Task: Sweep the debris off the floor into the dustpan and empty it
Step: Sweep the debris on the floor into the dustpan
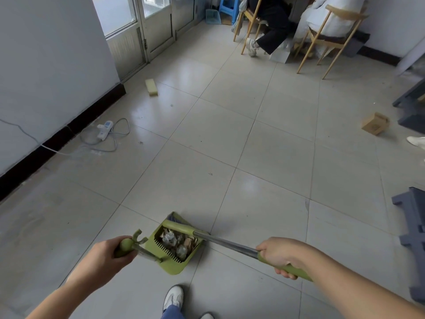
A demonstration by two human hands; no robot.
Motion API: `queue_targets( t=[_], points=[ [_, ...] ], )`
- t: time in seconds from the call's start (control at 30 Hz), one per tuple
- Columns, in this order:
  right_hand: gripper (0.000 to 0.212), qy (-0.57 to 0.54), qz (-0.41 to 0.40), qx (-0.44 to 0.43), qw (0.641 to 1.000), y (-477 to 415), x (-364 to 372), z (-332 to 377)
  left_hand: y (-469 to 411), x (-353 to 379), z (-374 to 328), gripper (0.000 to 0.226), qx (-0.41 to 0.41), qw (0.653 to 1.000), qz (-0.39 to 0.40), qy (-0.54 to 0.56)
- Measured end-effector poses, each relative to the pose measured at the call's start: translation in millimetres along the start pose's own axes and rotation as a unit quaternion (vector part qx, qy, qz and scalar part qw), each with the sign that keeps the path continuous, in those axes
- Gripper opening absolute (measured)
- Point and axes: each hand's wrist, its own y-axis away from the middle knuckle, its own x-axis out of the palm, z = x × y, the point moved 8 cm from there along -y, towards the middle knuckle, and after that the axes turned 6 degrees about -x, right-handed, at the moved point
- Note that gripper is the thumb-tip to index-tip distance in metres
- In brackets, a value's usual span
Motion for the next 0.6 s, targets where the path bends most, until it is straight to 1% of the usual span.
queue_targets(
  t=[0.2, 0.37, 0.6],
  points=[
    [0.048, -0.080, -0.040, -0.002, 0.996, 19, -1, -29, 12, 0, 8, 0.008, 0.016, 1.000, 0.010, -0.004],
    [0.045, -0.131, -0.068, 0.015, 0.989, 28, 3, -45, 19, -1, 11, 0.012, 0.027, 0.999, 0.041, -0.005],
    [0.040, -0.170, -0.121, 0.072, 0.975, 35, 23, -63, 19, 3, 12, 0.011, 0.057, 0.994, 0.078, -0.047]
  ],
)
